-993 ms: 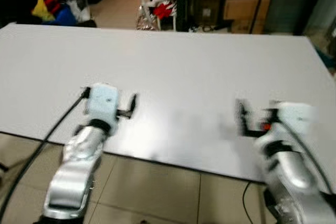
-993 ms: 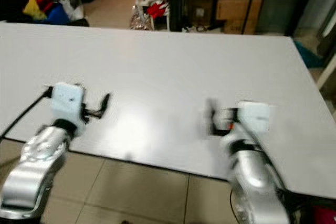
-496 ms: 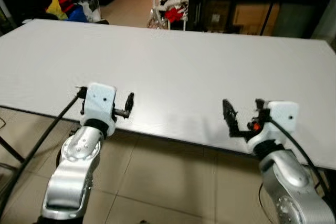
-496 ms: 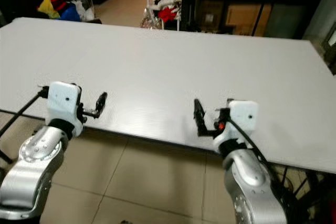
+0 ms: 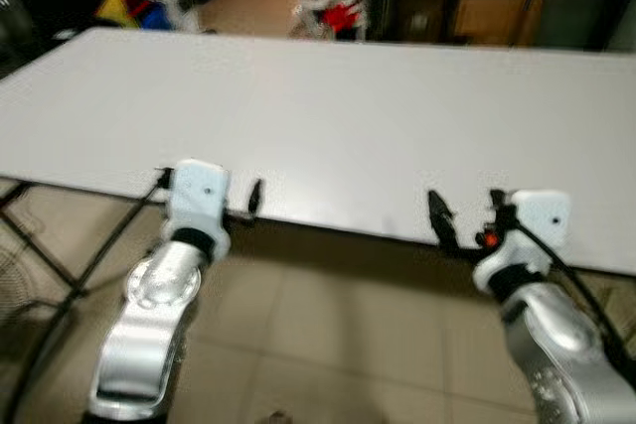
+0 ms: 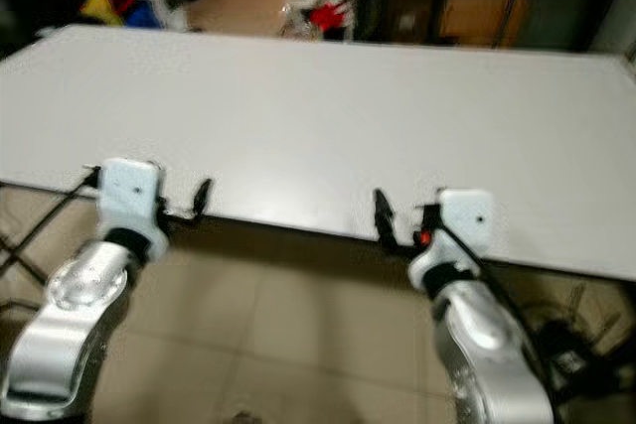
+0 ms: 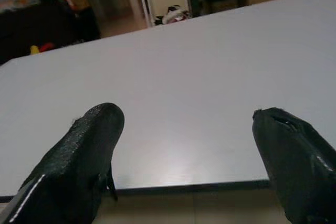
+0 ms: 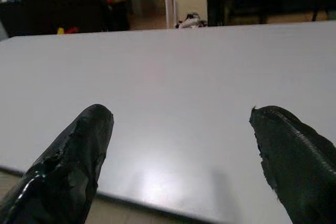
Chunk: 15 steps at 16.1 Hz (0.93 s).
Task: Setting the table
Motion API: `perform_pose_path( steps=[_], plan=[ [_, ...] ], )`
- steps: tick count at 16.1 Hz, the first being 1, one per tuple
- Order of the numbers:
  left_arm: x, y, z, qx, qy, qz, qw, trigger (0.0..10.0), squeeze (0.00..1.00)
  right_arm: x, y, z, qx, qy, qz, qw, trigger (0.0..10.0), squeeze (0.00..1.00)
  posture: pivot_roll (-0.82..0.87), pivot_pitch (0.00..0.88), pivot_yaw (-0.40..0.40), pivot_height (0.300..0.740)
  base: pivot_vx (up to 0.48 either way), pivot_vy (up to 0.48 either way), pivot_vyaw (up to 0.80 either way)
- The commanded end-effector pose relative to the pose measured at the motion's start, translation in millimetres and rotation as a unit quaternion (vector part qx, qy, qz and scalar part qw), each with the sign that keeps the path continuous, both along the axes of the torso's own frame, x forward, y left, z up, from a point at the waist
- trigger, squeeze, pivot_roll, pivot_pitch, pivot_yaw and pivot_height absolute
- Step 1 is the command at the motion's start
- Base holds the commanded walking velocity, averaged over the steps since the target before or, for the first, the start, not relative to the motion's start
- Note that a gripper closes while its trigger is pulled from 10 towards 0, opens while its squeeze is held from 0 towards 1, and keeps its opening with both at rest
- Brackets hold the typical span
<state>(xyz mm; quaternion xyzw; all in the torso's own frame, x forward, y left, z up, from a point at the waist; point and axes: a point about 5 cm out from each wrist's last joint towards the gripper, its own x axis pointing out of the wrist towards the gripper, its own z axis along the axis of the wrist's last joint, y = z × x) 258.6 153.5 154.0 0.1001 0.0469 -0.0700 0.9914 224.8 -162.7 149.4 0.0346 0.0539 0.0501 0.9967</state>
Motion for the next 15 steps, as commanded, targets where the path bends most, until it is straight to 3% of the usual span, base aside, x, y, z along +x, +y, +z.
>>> perform_pose_path(
  steps=[1,3,15],
  plan=[
    [-0.2,6.2,2.5,0.007,-0.002,0.011,1.0,10.0,0.0,2.0,5.4,3.6,0.002,-0.006,0.017,1.0,10.0,0.0,0.07,0.0,0.059,0.74,0.0,0.341,0.0],
    [-1.3,7.6,3.1,0.006,-0.003,0.015,1.0,10.0,0.0,3.7,7.1,5.3,-0.015,-0.013,0.027,0.999,10.0,0.0,0.07,0.0,0.053,0.74,0.0,0.343,0.72],
    [-4.4,12.8,8.0,0.011,-0.011,0.034,0.999,10.0,0.0,13.6,13.2,7.8,-0.006,-0.021,0.054,0.998,10.0,0.0,0.11,0.0,0.032,0.74,0.0,0.342,0.8]
  ],
)
